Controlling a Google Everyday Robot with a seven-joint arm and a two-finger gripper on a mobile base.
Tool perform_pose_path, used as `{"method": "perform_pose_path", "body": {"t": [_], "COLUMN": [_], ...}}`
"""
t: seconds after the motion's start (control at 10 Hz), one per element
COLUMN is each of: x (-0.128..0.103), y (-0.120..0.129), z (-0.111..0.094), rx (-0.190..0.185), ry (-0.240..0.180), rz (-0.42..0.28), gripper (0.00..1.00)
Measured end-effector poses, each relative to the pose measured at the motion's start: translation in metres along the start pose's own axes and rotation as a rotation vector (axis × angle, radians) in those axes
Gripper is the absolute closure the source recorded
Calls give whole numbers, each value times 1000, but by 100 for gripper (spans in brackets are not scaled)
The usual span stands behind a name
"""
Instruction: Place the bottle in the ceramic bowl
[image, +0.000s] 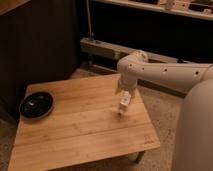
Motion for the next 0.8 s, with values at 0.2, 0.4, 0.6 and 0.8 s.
{"method": "perform_pose_path", "body": {"t": [0.2, 0.4, 0.6, 0.8], "x": [-15, -26, -29, -30], "y": [-13, -21, -26, -29], "z": [16, 29, 46, 61], "rx": [-9, -13, -21, -34], "ry": [16, 44, 73, 95], "rz": [23, 45, 62, 76], "gripper": [35, 35, 35, 35]}}
